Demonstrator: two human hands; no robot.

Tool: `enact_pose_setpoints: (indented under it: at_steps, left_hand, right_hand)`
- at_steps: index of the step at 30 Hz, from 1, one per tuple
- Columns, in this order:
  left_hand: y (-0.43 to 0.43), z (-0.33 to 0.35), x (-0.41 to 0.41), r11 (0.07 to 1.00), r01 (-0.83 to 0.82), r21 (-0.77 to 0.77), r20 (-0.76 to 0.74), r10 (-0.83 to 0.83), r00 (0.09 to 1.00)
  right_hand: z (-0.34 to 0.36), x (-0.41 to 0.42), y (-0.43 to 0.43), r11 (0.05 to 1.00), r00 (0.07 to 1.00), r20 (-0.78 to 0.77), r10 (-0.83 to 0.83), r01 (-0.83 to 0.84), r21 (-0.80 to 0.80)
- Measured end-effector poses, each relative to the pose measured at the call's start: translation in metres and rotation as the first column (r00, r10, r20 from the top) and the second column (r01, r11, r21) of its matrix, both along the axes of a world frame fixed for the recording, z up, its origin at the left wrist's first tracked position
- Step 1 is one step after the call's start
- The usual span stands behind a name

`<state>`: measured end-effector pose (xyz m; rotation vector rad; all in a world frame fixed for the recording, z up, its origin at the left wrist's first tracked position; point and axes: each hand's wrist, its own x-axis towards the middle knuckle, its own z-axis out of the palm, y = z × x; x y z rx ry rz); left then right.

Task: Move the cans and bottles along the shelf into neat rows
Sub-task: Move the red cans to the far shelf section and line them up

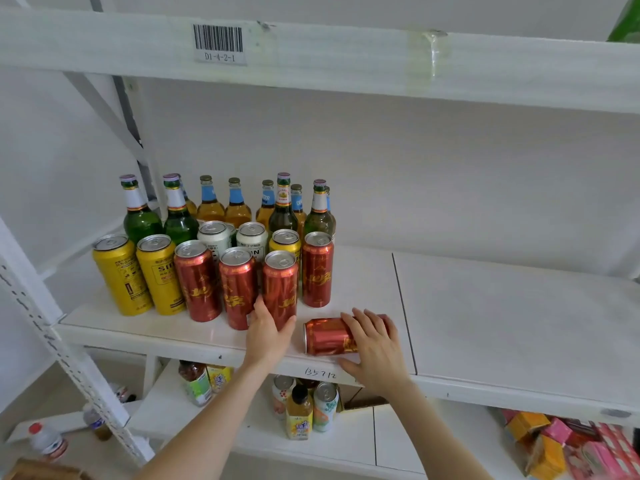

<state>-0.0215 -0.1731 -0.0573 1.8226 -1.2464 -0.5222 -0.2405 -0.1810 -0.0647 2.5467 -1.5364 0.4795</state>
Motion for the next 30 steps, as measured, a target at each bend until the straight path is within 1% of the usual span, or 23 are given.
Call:
enact_pose_setpoints:
  at_steps: [6,10,12,15,19,21,23,26,28,29,30]
  left_hand:
    - [-0.024,0.000,-0.007,0.994,-0.085,-0.063,-0.166,0.073,0.983]
    - [-0.033,0.001,-0.010,0.989,-0.125,-0.080,-0.230,0.104,0.968]
    - [-0.034,0.000,-0.010,0.989,-0.120,-0.089,-0.245,0.095,0.965]
    - [-0.033,-0.001,-0.007,0.990,-0.104,-0.098,-0.225,0.080,0.971]
    - [-0.028,-0.001,-0.003,0.993,-0.073,-0.088,-0.208,0.053,0.977]
    - [-0.025,0.001,-0.001,0.996,-0.050,-0.076,-0.203,0.033,0.979]
    - [-0.021,0.002,0.002,0.997,-0.034,-0.065,-0.195,0.021,0.981]
    - [-0.015,0.004,0.006,0.998,-0.011,-0.059,-0.184,0.000,0.983]
    - [-0.010,0.006,0.010,0.998,0.015,-0.058,-0.187,-0.026,0.982]
    - [-0.008,0.007,0.011,0.998,0.030,-0.054,-0.188,-0.040,0.981]
    - [-0.006,0.008,0.013,0.998,0.046,-0.046,-0.189,-0.054,0.981]
  right_hand:
    - [0.006,0.001,-0.033,0.998,0.998,-0.027,0.055,-0.054,0.045]
    - [0.011,-0.004,-0.045,0.995,0.996,-0.070,0.051,-0.044,0.090]
    - [0.013,-0.008,-0.047,0.993,0.995,-0.098,0.033,-0.022,0.114]
    - [0.015,-0.017,-0.049,0.990,0.990,-0.140,0.004,0.016,0.138]
    - [0.021,-0.022,-0.046,0.982,0.992,-0.118,-0.041,0.062,0.178]
    - [0.026,-0.022,-0.045,0.970,0.997,-0.037,-0.072,0.079,0.231]
    - [0.031,-0.021,-0.041,0.949,0.986,0.111,-0.124,0.085,0.304]
    - [0.035,-0.017,-0.032,0.914,0.924,0.293,-0.244,0.118,0.388]
    - [0.036,-0.013,-0.024,0.880,0.841,0.417,-0.345,0.135,0.455]
    - [0.036,-0.011,-0.020,0.858,0.773,0.493,-0.400,0.127,0.498]
    - [0.036,-0.009,-0.016,0.836,0.686,0.572,-0.450,0.098,0.540]
